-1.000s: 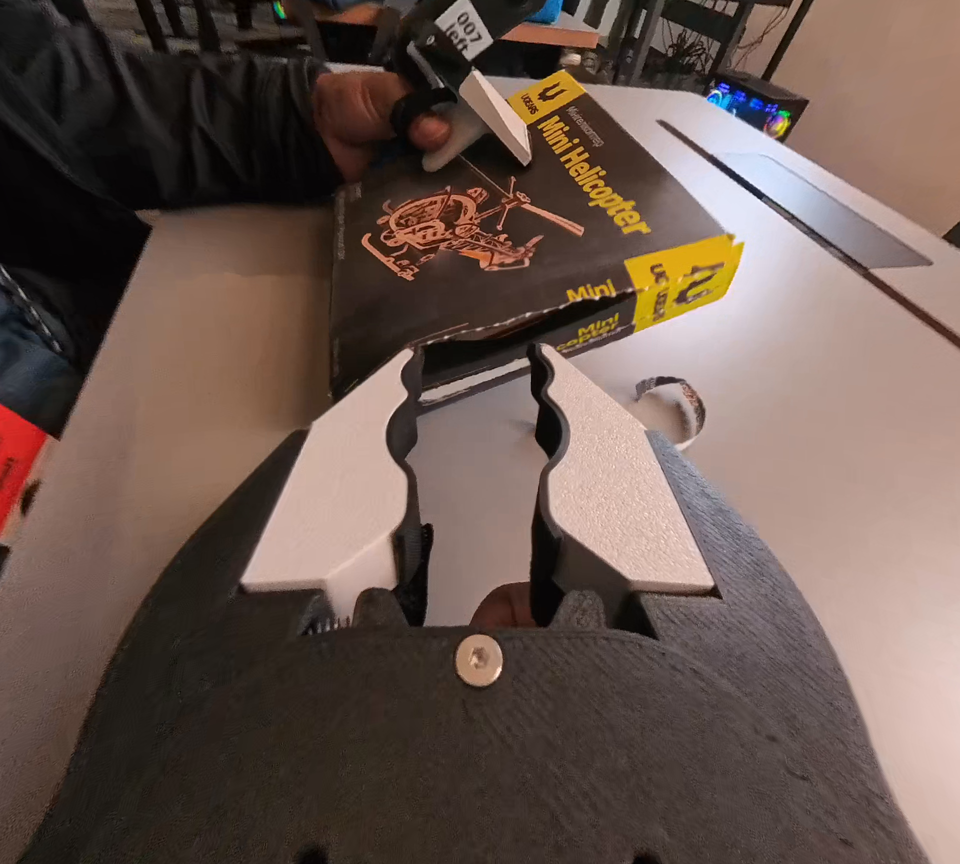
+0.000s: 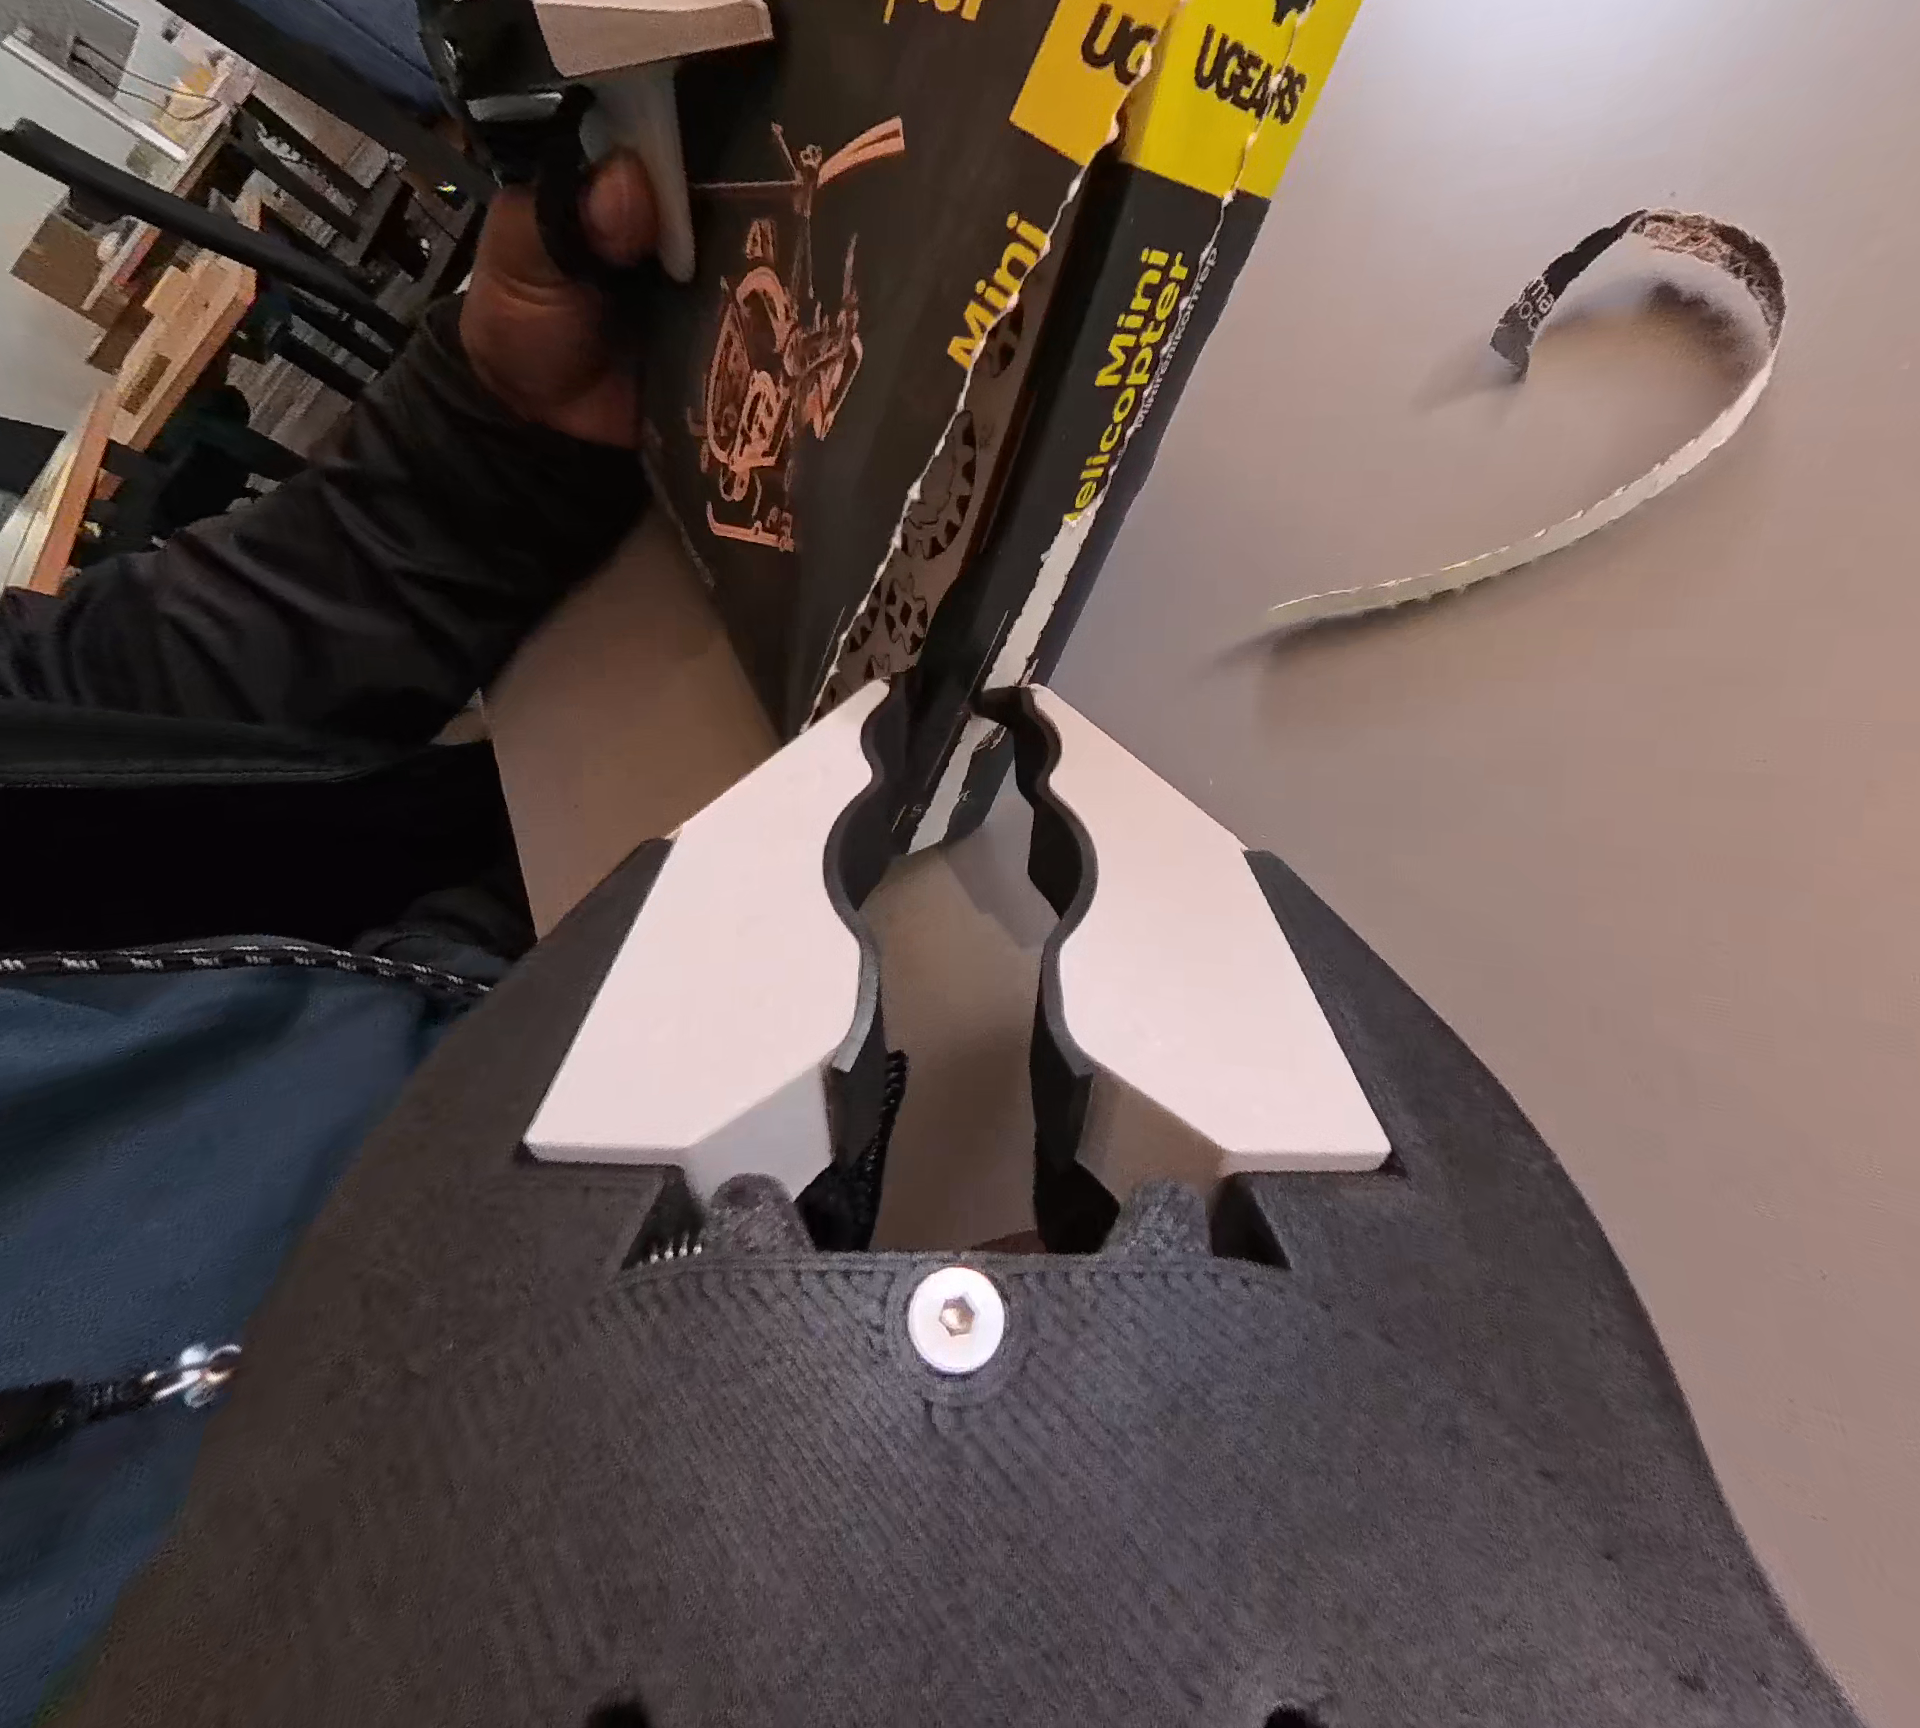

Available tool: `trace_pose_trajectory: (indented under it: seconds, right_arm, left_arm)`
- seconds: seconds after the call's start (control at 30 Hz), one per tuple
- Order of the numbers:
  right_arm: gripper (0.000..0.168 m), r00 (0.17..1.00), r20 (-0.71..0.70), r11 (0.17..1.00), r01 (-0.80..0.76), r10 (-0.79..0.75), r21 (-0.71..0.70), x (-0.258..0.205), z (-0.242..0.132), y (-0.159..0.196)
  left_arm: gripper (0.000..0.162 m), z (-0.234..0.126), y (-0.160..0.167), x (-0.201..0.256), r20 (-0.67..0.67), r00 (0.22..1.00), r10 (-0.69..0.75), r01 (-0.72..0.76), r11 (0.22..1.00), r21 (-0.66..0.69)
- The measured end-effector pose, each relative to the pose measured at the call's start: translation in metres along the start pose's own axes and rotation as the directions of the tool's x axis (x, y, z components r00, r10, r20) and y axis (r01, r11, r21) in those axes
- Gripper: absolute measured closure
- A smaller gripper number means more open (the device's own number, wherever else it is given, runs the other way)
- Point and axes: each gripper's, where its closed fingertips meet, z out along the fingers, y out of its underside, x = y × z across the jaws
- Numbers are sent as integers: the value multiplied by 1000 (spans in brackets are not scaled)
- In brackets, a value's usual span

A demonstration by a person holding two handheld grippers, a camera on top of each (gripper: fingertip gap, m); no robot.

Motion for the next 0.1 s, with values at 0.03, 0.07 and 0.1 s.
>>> trace_pose_trajectory:
  seconds: [0.03, 0.07, 0.1]
  right_arm:
    - [147, 1000, -4, 1000, -3, 3, -1, 0, 0, 0]
    - [147, 1000, -7, 1000, -10, 10, 0, 1, 0, 0]
    - [147, 1000, -9, 1000, -21, 21, 2, 1, 0, 1]
  left_arm:
    - [103, 0, 0, 0, 1, 1000, 0, 0, 1000, 0]
    - [103, 0, 0, 0, 2, 1000, -1, 1, 1000, -1]
    - [103, 0, 0, 0, 4, 1000, 0, 0, 1000, -1]
